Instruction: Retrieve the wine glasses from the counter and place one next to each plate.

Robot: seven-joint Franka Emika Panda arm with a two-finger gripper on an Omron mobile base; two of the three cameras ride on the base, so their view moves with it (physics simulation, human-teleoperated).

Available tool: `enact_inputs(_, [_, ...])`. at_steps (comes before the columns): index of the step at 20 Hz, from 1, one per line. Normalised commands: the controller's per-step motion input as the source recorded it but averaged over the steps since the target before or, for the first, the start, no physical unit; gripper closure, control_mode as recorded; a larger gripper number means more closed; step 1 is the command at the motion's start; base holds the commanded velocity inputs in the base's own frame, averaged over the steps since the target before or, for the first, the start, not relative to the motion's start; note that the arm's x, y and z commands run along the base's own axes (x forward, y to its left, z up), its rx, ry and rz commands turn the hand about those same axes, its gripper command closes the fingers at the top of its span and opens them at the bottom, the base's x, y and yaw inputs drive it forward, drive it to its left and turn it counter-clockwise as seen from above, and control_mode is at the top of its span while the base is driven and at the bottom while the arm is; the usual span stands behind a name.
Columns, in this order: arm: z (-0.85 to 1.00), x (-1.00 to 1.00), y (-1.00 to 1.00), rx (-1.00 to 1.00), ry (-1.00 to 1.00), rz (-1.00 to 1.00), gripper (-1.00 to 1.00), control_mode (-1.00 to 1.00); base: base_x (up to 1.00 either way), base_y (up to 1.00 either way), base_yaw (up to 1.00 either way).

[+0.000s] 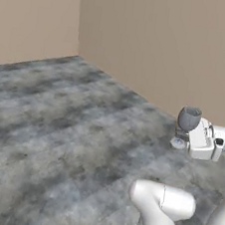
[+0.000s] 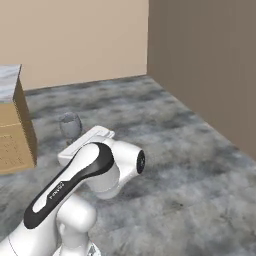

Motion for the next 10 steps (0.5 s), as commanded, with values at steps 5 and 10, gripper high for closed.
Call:
enact_inputs(5, [0.0, 0.0, 0.0, 0.0, 0.0, 0.0, 1.0, 1.0, 0.66, -0.21, 0.8])
enact_inputs(10, [0.0, 0.0, 0.0, 0.0, 0.0, 0.0, 1.0, 1.0, 0.88, -0.46, 0.6])
